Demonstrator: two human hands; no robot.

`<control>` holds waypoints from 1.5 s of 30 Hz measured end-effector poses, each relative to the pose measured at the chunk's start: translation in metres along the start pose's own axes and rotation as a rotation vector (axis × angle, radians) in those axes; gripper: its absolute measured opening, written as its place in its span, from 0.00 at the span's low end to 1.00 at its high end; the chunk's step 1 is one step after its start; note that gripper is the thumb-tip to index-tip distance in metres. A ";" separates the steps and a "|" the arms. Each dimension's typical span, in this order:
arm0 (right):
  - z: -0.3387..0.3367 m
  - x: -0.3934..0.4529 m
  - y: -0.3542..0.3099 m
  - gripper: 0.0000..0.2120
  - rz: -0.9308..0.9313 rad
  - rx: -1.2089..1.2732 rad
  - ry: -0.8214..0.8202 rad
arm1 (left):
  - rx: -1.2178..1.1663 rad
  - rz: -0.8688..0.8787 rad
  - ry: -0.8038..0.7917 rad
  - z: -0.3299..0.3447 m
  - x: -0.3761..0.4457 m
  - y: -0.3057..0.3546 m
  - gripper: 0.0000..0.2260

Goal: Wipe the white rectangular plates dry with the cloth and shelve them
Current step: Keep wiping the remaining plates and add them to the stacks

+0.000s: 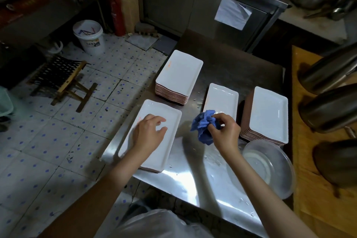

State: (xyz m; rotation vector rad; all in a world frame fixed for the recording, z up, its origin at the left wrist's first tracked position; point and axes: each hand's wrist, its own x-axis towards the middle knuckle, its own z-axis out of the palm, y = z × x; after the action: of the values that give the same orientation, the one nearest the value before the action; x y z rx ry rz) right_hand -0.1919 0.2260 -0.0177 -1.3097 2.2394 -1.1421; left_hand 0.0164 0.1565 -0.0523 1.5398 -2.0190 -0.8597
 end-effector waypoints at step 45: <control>-0.107 0.010 0.063 0.07 0.277 -0.099 0.366 | 0.052 -0.137 -0.506 0.166 0.122 0.065 0.16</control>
State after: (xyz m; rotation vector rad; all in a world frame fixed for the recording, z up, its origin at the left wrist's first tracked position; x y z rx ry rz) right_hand -0.2993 0.2864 0.0038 -0.8347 2.6637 -1.2591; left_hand -0.1736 0.0845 -0.1242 1.6233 -2.3082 -1.3738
